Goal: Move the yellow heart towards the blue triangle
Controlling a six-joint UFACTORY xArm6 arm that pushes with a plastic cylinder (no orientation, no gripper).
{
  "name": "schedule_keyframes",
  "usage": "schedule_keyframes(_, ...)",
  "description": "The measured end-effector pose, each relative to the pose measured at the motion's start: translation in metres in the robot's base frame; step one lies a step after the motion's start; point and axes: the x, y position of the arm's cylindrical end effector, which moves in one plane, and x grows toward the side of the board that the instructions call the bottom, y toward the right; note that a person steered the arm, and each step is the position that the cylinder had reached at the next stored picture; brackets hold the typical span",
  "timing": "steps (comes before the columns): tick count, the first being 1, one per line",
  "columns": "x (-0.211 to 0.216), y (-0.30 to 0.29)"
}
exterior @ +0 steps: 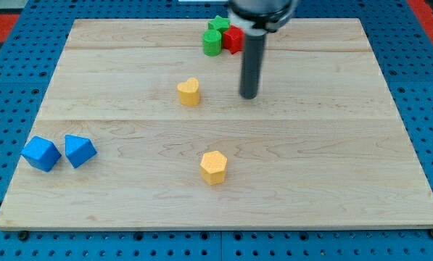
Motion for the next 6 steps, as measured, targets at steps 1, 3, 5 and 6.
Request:
schedule_keyframes(1,0.029,-0.052)
schedule_keyframes(3,-0.029,-0.035)
schedule_keyframes(5,0.004,-0.130)
schedule_keyframes(6,0.047,-0.135)
